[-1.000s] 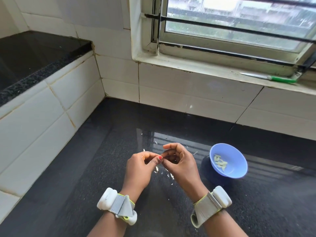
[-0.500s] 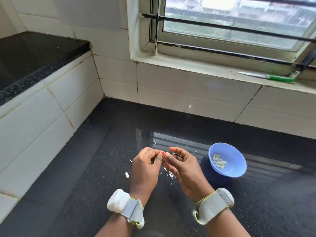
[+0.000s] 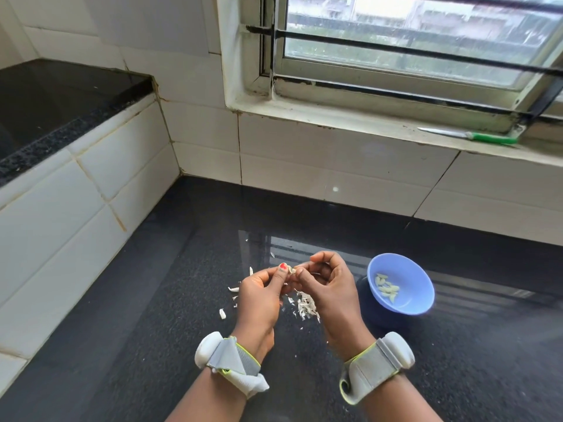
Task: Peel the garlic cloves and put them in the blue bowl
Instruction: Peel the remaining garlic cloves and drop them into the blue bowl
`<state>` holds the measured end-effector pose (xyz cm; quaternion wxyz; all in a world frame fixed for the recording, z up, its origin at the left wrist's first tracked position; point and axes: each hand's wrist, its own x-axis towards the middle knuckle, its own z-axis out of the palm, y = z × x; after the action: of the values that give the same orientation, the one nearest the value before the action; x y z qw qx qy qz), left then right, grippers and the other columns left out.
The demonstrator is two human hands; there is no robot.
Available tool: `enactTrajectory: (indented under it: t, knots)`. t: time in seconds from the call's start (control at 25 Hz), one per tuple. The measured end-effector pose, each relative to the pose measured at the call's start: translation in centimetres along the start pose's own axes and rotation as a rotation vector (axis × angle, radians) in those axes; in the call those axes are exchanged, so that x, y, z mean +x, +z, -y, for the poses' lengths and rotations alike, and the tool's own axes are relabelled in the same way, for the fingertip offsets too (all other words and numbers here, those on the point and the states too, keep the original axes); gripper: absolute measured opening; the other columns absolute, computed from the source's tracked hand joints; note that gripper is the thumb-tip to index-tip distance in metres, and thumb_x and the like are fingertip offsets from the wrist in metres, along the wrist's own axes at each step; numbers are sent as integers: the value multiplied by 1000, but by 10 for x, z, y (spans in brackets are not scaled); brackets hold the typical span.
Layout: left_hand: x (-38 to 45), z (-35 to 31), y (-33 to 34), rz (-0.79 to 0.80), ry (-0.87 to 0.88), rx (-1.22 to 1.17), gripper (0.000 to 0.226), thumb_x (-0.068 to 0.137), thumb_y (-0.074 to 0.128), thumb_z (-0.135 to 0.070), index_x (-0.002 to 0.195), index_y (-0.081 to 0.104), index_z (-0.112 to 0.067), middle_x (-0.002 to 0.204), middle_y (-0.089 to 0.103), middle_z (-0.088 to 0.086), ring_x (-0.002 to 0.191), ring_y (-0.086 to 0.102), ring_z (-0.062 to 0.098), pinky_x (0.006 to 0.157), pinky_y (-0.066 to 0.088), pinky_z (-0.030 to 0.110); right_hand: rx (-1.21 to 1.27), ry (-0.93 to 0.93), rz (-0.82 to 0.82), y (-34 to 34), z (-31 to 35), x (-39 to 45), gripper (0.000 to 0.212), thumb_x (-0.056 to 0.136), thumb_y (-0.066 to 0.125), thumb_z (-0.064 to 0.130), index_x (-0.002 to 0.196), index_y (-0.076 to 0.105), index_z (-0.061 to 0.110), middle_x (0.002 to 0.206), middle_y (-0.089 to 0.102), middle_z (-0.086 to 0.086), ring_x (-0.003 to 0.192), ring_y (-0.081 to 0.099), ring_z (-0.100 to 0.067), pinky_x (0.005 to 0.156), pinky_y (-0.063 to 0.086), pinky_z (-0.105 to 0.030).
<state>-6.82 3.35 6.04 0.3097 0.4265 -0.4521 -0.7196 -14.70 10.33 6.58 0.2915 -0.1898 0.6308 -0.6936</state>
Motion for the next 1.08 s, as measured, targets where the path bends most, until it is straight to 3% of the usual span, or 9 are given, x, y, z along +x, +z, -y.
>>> enactTrajectory:
  t: [0.4,0.52,0.72,0.84,0.92,1.08]
  knots:
    - [0,3,15,116,-10,51,15,91,59,-13,83,68,-5,64,62,-2,57,54,4,47,36,12,139,9,-118,-17,0,11,23,86,66,-5,96,52,10,82,70,-10,80,70,-24,73,57,-32]
    - [-1,10,14,172,122,191,15,90,62,-12,84,70,-1,65,64,-1,59,53,4,53,41,13,168,15,-161,-17,-2,14,22,86,64,-7,92,51,9,82,67,-12,77,69,-21,67,56,-27]
    - [5,24,10,207,235,524,6,84,70,-19,83,74,-16,70,69,-8,59,57,-2,64,48,19,199,16,-187,-25,-3,19,25,87,62,-10,92,49,10,84,65,-15,77,70,-20,69,57,-26]
    - [11,28,11,209,212,626,12,81,72,-11,90,76,-19,81,72,-10,67,61,-6,71,52,16,69,-22,-158,-30,-2,17,28,84,67,-8,95,50,11,88,68,-12,82,69,-20,73,57,-27]
    - [14,29,15,206,195,620,16,80,72,-9,91,75,-21,84,74,-9,72,65,0,76,54,23,-77,-70,-161,-33,-3,16,30,82,72,-3,96,51,12,88,70,-9,84,70,-22,76,58,-32]
    - [11,19,23,156,189,366,12,84,70,-17,95,73,-21,82,74,-3,68,68,6,60,52,22,-336,-217,-145,-37,-3,14,32,80,77,6,93,52,21,82,71,-1,79,70,-14,74,57,-30]
